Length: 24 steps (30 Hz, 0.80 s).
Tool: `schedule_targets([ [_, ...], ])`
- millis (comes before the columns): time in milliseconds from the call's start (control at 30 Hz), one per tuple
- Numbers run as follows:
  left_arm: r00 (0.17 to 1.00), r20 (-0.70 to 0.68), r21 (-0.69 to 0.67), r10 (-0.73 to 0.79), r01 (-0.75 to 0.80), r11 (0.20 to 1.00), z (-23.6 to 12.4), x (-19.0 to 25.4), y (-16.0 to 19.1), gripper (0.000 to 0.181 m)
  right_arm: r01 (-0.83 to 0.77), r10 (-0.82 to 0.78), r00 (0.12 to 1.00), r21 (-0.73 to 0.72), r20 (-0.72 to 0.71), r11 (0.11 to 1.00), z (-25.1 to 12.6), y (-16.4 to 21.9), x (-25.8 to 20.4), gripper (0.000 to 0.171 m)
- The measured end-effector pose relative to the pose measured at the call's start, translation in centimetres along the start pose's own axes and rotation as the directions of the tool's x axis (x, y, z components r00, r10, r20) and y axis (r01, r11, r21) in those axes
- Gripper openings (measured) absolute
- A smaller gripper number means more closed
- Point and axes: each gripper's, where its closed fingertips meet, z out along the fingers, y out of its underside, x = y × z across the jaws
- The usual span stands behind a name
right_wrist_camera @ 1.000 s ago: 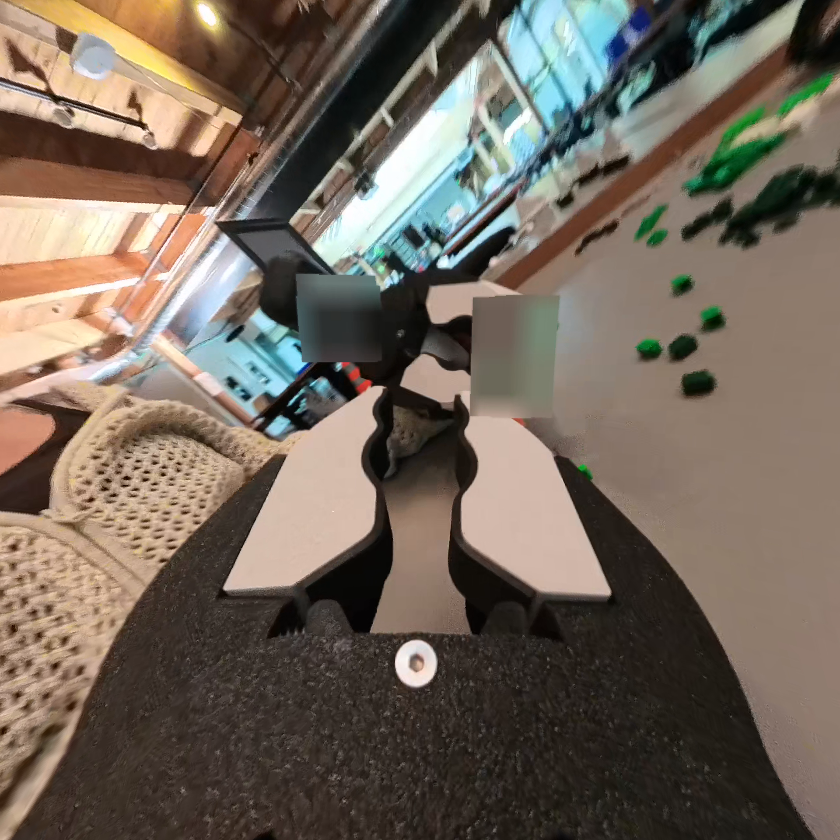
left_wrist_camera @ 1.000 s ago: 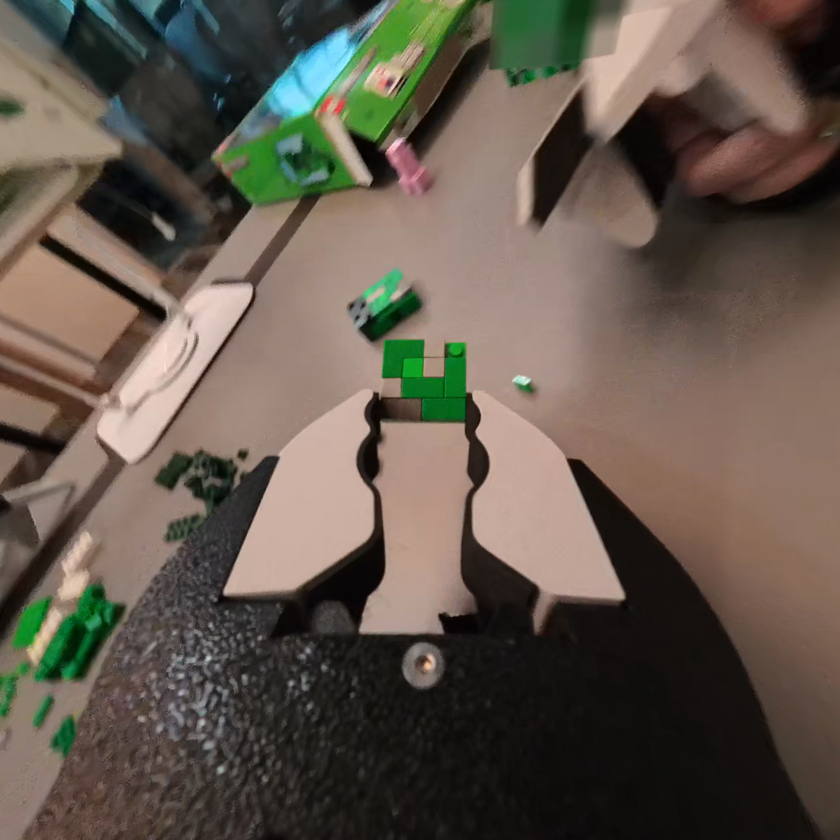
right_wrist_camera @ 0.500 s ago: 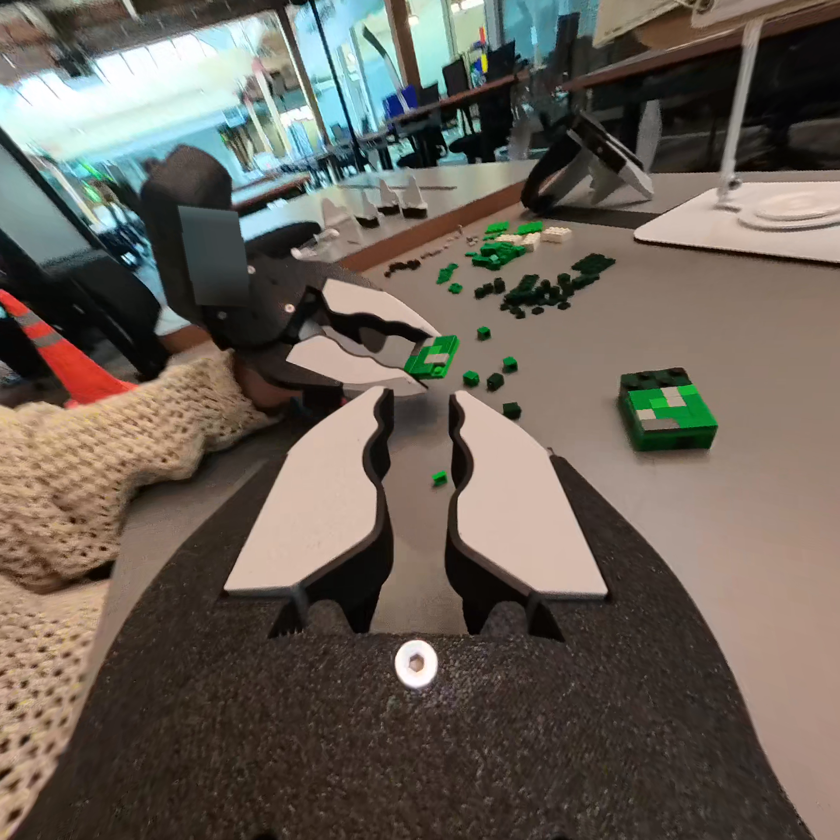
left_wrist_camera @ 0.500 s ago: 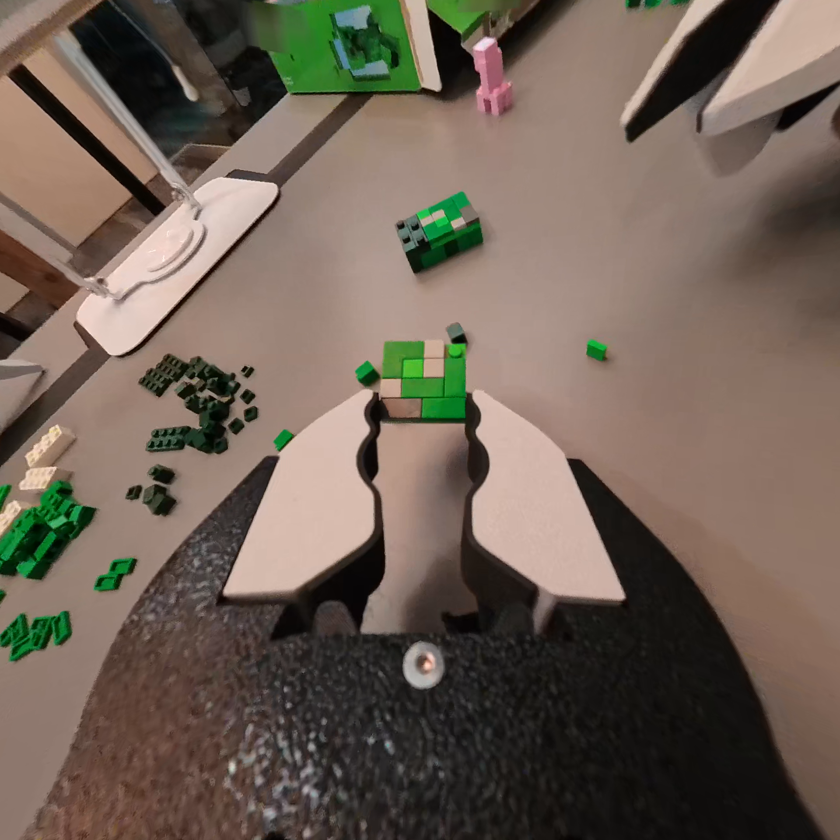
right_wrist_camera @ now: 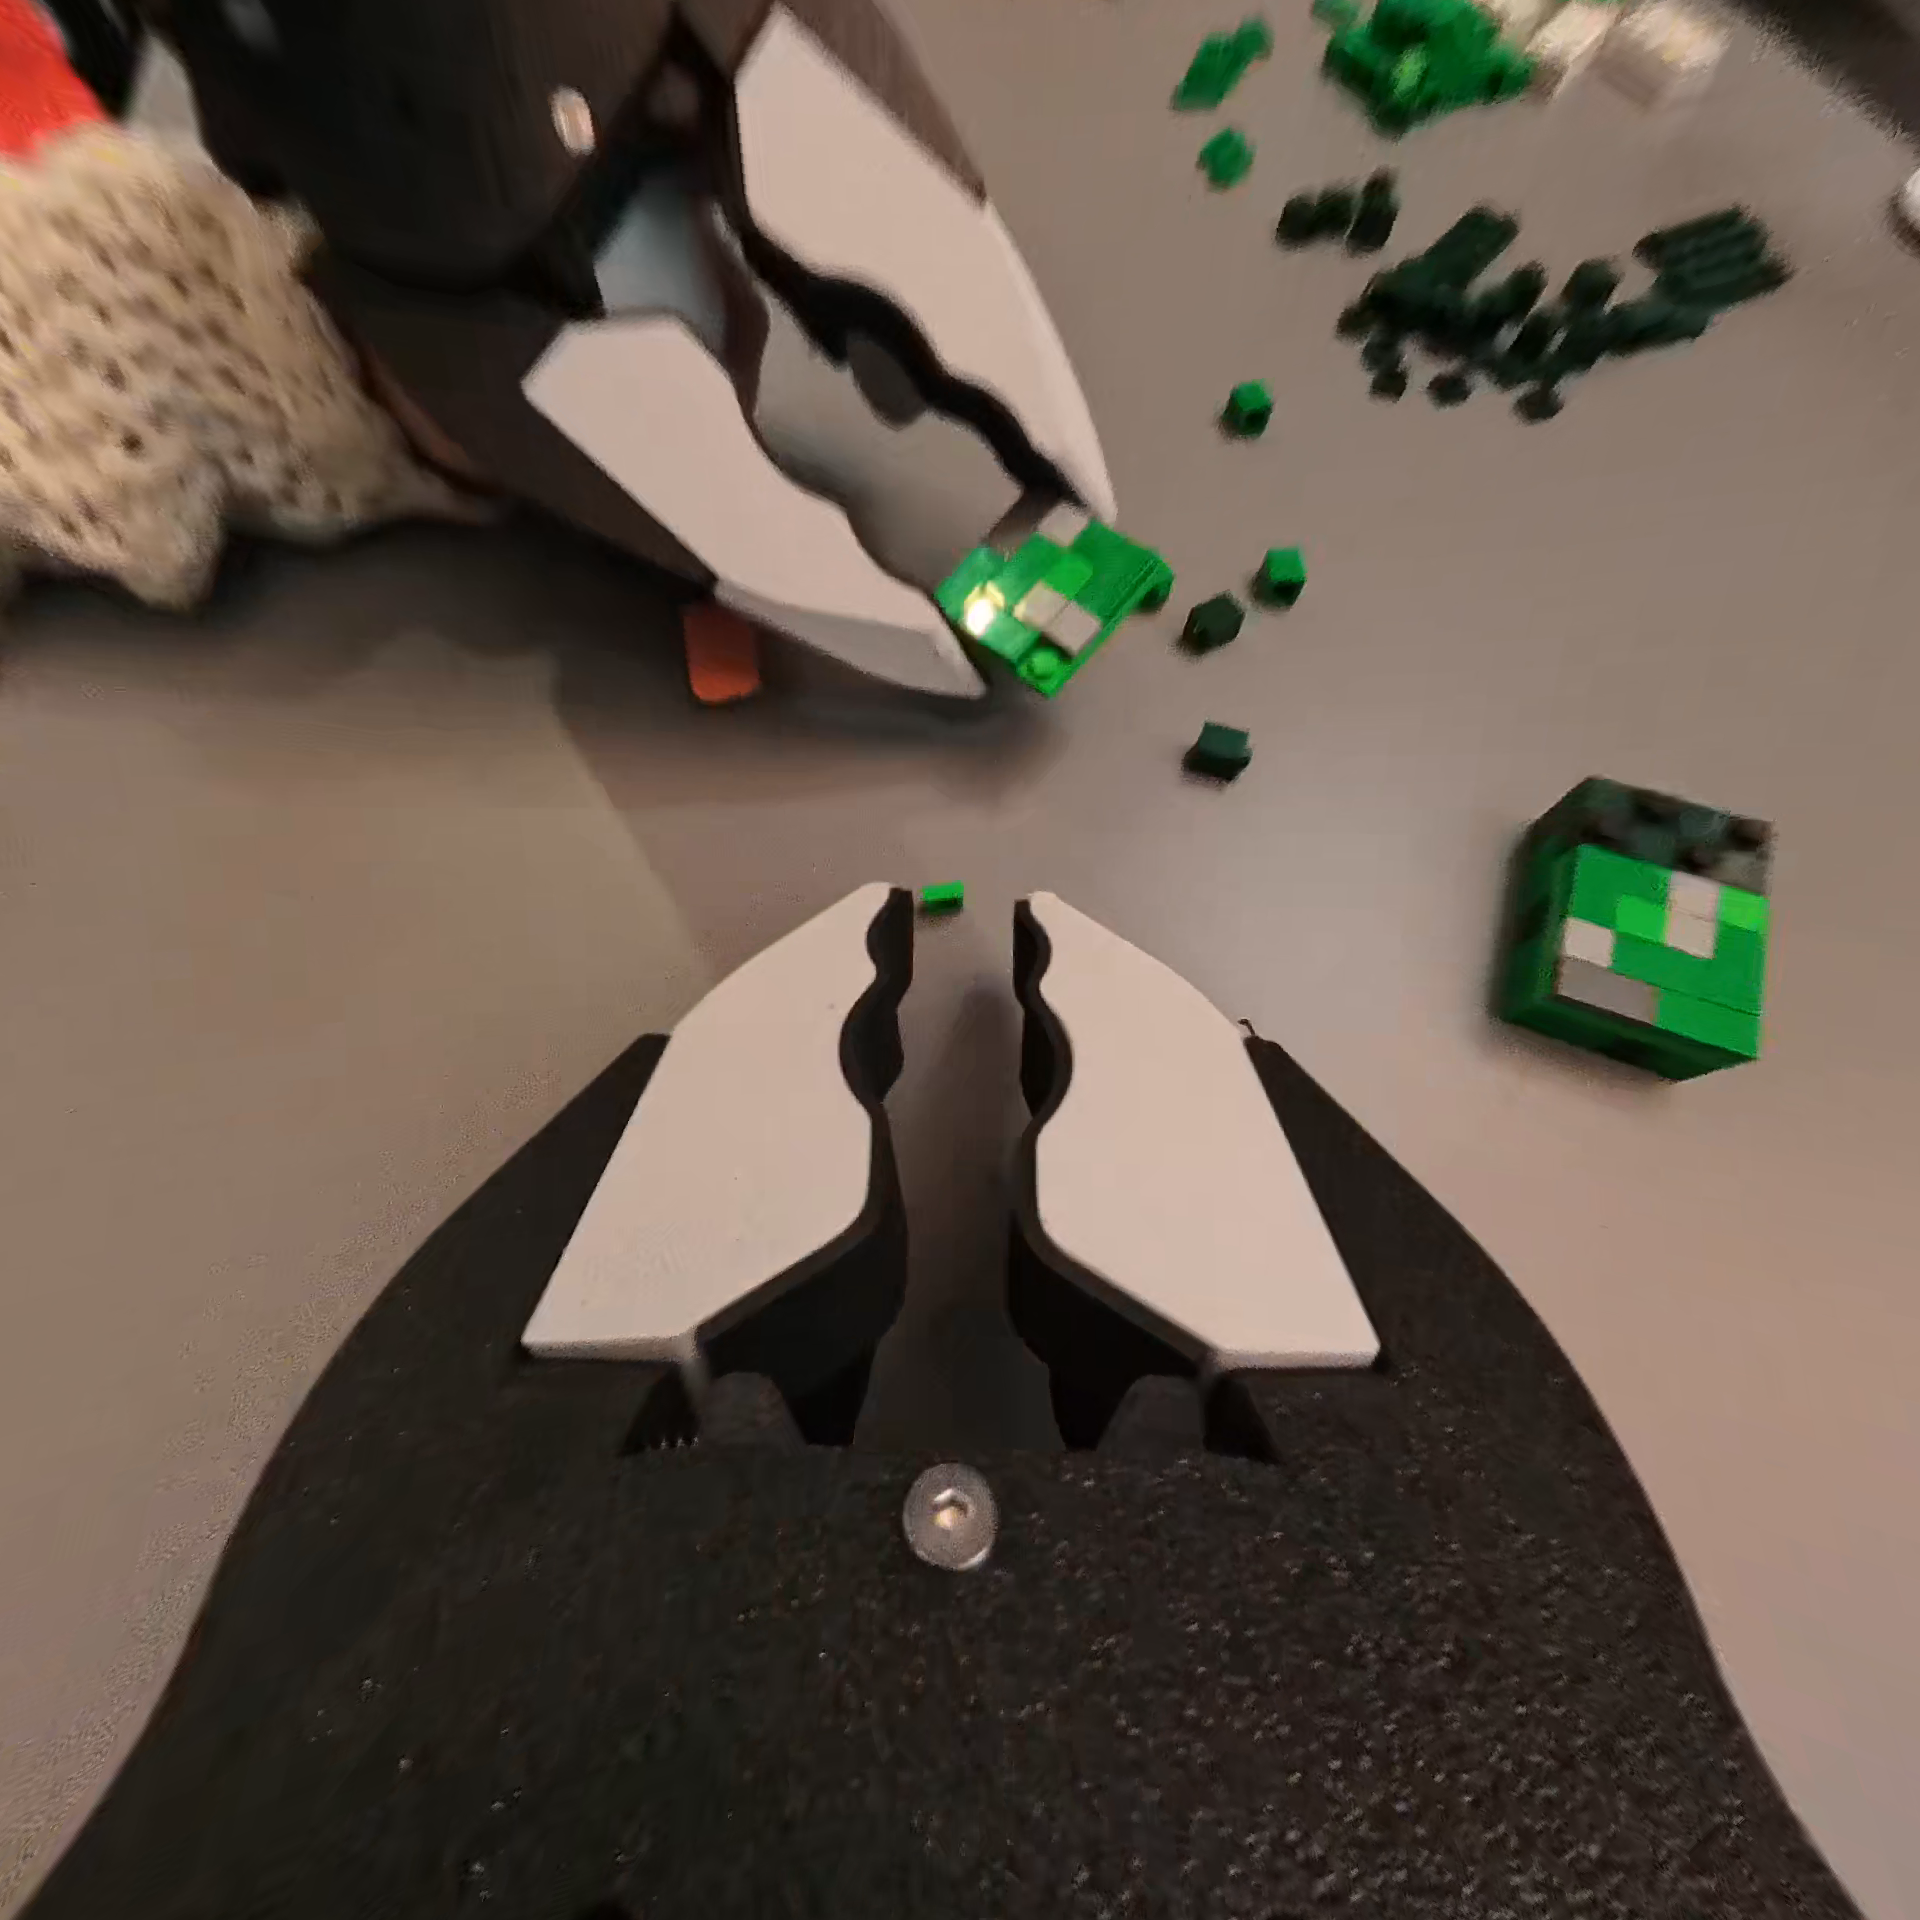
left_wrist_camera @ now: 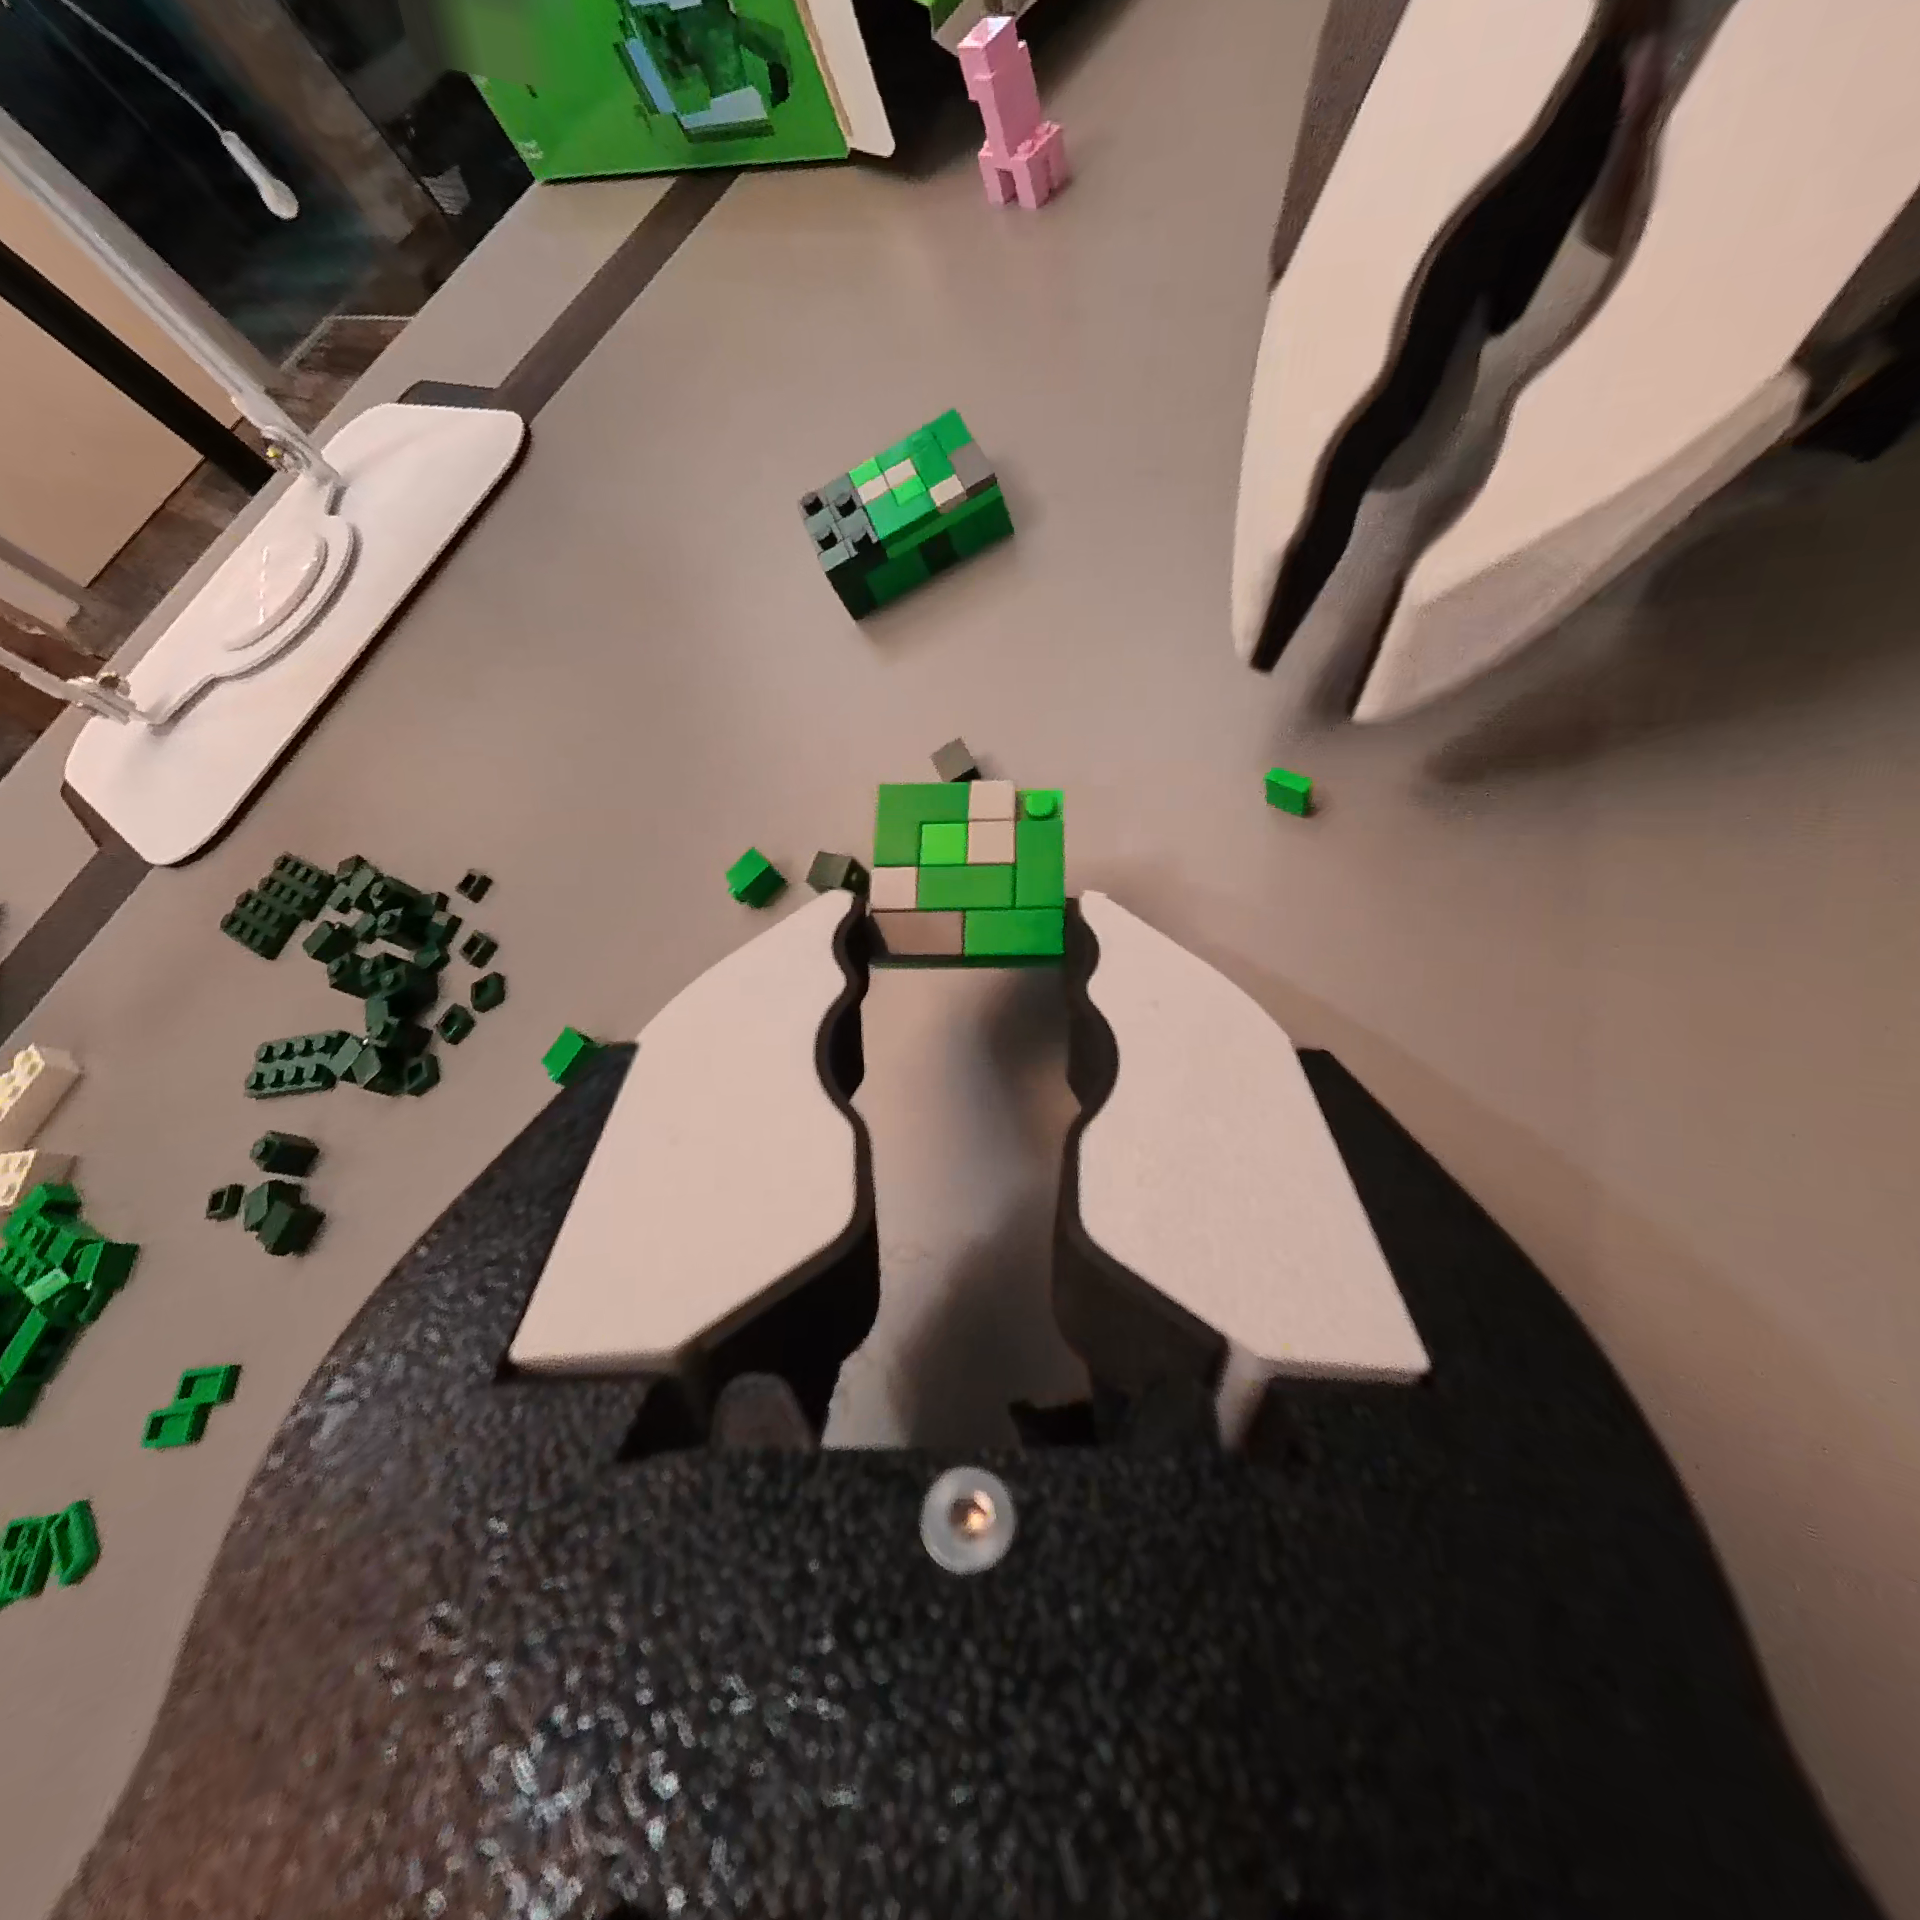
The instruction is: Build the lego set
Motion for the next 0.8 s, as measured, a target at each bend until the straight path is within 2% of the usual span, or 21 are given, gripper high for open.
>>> schedule_targets([
  [67,1.000,-0.007,-0.007,0.009,-0.009,1.000,0.1,0.2,0.0,0.036,0.013,-0.009,0.999,-0.077,0.042,0.997,0.7,0.8,-0.3,0.019],
  [500,0.999,-0.007,-0.027,0.033,-0.033,0.999,0.3,0.4,0.3,0.036,0.068,-0.062,0.995,-0.075,0.073,0.995,1.3,0.5,-0.6,0.019],
  [633,0.999,0.017,-0.018,0.043,-0.043,0.999,0.1,0.2,0.0,0.036,0.080,-0.076,0.995,-0.079,0.059,0.994,1.5,0.5,-0.5,0.015],
  [700,0.998,0.026,-0.013,0.057,-0.057,0.998,0.0,0.2,-0.2,0.036,0.085,-0.081,0.995,-0.079,0.052,0.993,1.5,0.5,-0.5,0.008],
  [800,0.997,0.026,-0.010,0.070,-0.070,0.998,0.0,0.4,-0.4,0.036,0.091,-0.087,0.995,-0.079,0.051,0.993,1.4,0.5,-0.5,0.007],
])
